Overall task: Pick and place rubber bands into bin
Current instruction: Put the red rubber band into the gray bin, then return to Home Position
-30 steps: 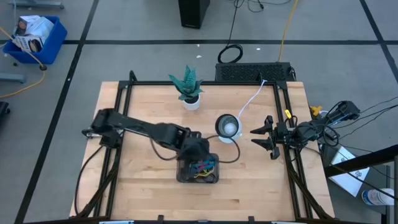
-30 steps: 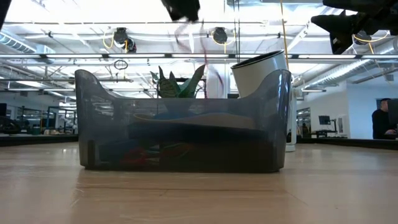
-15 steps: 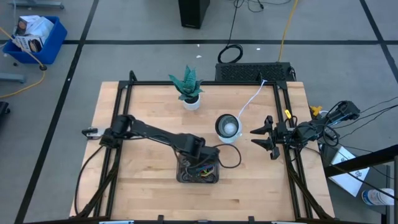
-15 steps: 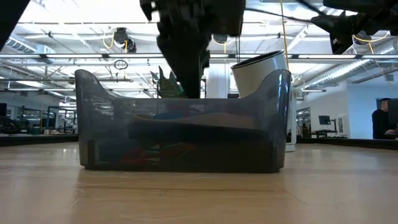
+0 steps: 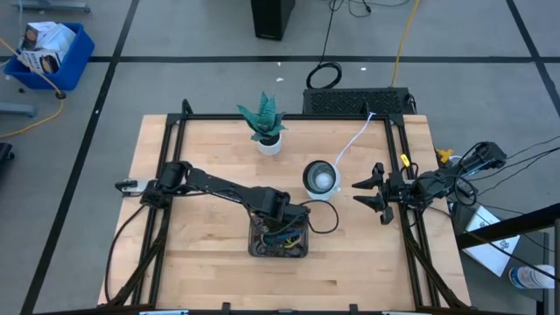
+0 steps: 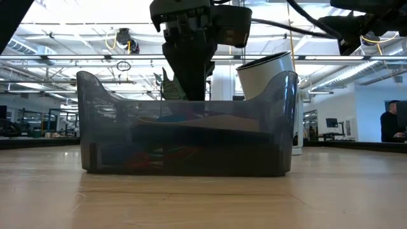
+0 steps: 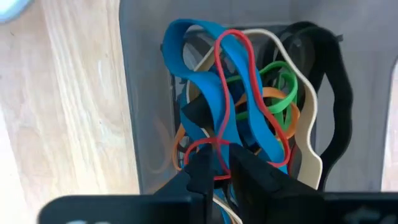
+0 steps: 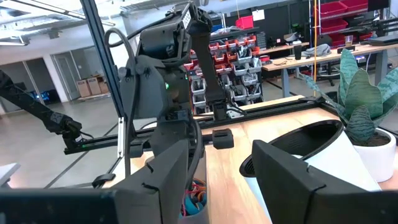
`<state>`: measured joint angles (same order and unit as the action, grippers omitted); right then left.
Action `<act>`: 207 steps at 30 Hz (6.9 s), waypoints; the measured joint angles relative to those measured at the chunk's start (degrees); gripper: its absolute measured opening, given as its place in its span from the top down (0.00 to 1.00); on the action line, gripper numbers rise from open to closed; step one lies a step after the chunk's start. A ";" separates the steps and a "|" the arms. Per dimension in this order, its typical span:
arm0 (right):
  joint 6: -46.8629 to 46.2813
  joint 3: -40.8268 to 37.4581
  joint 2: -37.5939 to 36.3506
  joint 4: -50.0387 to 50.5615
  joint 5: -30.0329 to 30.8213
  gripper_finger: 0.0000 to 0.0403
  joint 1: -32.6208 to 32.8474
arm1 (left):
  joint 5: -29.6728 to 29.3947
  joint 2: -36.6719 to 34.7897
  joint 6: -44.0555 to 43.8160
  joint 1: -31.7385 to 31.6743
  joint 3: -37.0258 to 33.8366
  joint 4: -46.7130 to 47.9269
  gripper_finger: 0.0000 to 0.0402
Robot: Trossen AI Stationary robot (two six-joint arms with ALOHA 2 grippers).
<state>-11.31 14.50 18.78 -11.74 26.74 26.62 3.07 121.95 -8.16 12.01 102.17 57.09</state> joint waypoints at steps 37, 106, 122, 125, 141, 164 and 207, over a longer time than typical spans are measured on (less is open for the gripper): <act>6.02 0.09 -18.13 13.13 0.37 0.57 -0.90 | -4.61 -63.54 5.20 -12.53 -29.86 -23.02 0.44; 7.46 -13.38 -18.67 -1.30 0.47 0.57 -6.04 | -13.64 -116.08 -6.86 -26.64 -96.24 -51.17 0.44; 14.26 -13.53 -17.21 6.71 6.51 0.57 -6.04 | -13.62 -116.06 -7.13 -26.65 -96.24 -51.22 0.44; 20.75 -13.55 -16.35 6.39 6.31 0.56 -6.02 | -13.60 -116.04 -7.11 -26.67 -96.24 -51.24 0.44; 21.03 -13.62 -16.10 6.07 6.21 0.57 -6.02 | -13.60 -116.04 -7.15 -26.67 -96.24 -51.23 0.44; 21.03 -13.62 -16.10 6.02 6.19 0.57 -6.00 | -13.60 -116.04 -7.15 -26.67 -96.23 -51.24 0.44; 21.03 -13.62 -16.10 6.00 6.19 0.56 -6.02 | -13.57 -116.04 -7.15 -26.65 -96.19 -51.24 0.44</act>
<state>9.72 0.88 2.68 -5.74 32.93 20.60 -10.50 5.91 -15.30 -14.64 5.98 5.85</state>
